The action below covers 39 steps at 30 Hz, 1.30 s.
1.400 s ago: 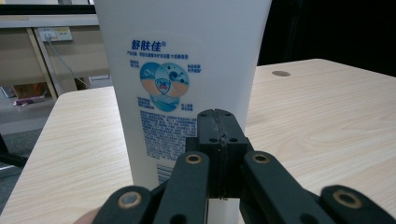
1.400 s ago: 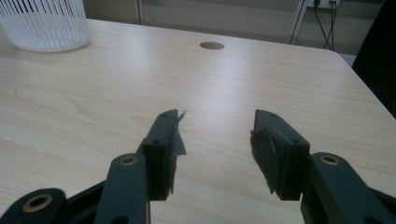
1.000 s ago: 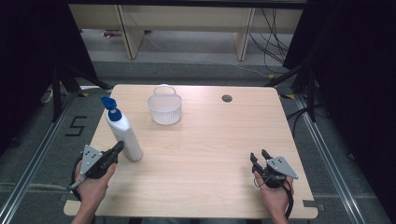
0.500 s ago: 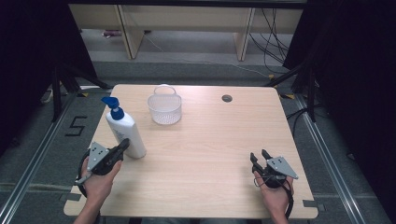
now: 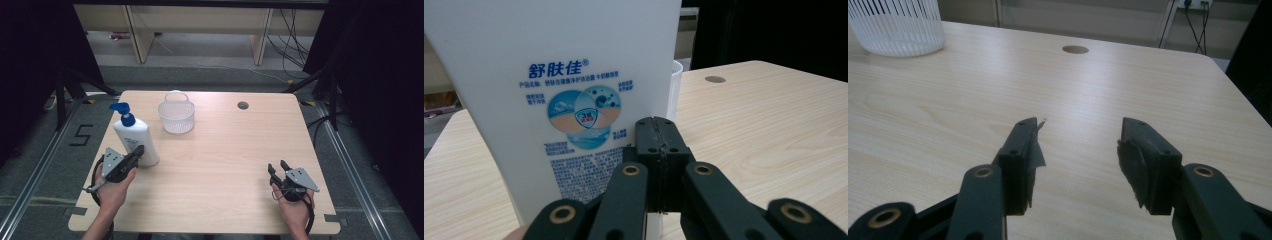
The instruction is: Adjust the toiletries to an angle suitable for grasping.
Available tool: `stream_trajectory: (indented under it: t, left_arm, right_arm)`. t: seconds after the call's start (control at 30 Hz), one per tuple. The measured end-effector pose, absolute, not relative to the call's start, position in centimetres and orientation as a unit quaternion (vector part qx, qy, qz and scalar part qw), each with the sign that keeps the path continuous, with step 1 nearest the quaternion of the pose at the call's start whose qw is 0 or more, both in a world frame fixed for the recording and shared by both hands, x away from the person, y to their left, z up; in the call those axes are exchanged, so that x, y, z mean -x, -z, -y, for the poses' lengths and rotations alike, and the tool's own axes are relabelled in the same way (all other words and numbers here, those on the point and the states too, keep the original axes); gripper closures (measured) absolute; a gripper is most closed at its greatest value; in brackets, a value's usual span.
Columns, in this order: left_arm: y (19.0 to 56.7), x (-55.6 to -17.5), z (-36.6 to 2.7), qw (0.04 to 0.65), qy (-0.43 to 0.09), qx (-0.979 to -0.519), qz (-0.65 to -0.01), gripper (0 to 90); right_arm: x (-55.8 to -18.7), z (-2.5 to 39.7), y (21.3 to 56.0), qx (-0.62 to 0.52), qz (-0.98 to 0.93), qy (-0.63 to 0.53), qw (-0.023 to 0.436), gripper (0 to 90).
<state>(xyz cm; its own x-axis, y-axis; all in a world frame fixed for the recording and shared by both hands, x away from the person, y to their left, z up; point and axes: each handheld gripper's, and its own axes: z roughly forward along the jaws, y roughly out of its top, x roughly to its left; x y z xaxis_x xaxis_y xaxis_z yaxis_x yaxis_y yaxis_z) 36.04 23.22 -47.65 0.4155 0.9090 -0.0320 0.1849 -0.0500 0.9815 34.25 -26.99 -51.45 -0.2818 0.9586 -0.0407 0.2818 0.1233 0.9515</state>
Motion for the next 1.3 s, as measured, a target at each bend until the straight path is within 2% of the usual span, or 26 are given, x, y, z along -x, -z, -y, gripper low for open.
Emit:
stream_trajectory:
  t: [0.3, 0.4, 0.6, 0.63, 0.67, 0.73, 0.83, 0.9, 0.93, 1.17, 1.3]
  left_arm:
    - [47.8, -36.1, -23.0, 0.542, -0.336, -0.642, -0.426, 89.5]
    - [47.8, -35.6, -23.2, 0.542, -0.338, -0.640, -0.427, 87.0]
    - [47.3, -34.1, -23.8, 0.547, -0.351, -0.629, -0.426, 70.8]
    - [46.9, -33.6, -24.1, 0.549, -0.361, -0.623, -0.425, 70.8]
    - [46.6, -33.3, -24.3, 0.551, -0.364, -0.618, -0.426, 65.0]
    - [46.1, -32.9, -24.5, 0.555, -0.375, -0.609, -0.425, 60.7]
    - [45.1, -32.4, -24.8, 0.563, -0.391, -0.591, -0.426, 52.5]
    - [44.6, -32.3, -24.7, 0.564, -0.397, -0.583, -0.429, 48.2]
    - [44.5, -32.4, -24.6, 0.566, -0.399, -0.579, -0.431, 47.0]
    - [43.6, -33.0, -24.3, 0.570, -0.407, -0.564, -0.437, 43.9]
    - [43.1, -33.4, -24.1, 0.569, -0.413, -0.561, -0.436, 43.6]
  right_arm:
    - [-34.3, 27.0, 51.5, -0.473, -0.654, -0.465, 0.365, 49.6]
    - [-34.2, 27.1, 51.5, -0.474, -0.653, -0.464, 0.366, 48.9]
    - [-34.1, 27.1, 51.4, -0.483, -0.650, -0.459, 0.365, 47.6]
    - [-34.1, 27.2, 51.4, -0.481, -0.649, -0.462, 0.367, 47.3]
    - [-34.2, 27.3, 51.4, -0.478, -0.649, -0.464, 0.367, 47.0]
    - [-33.9, 27.1, 51.4, -0.499, -0.644, -0.463, 0.349, 46.5]
    - [-34.0, 27.2, 51.4, -0.500, -0.642, -0.467, 0.347, 45.6]
    - [-34.1, 27.4, 51.4, -0.487, -0.640, -0.470, 0.365, 44.9]
    - [-34.0, 27.4, 51.4, -0.491, -0.642, -0.471, 0.353, 44.6]
    - [-34.0, 27.6, 51.4, -0.492, -0.645, -0.470, 0.347, 44.1]
    - [-34.3, 27.5, 51.4, -0.490, -0.648, -0.460, 0.358, 44.1]
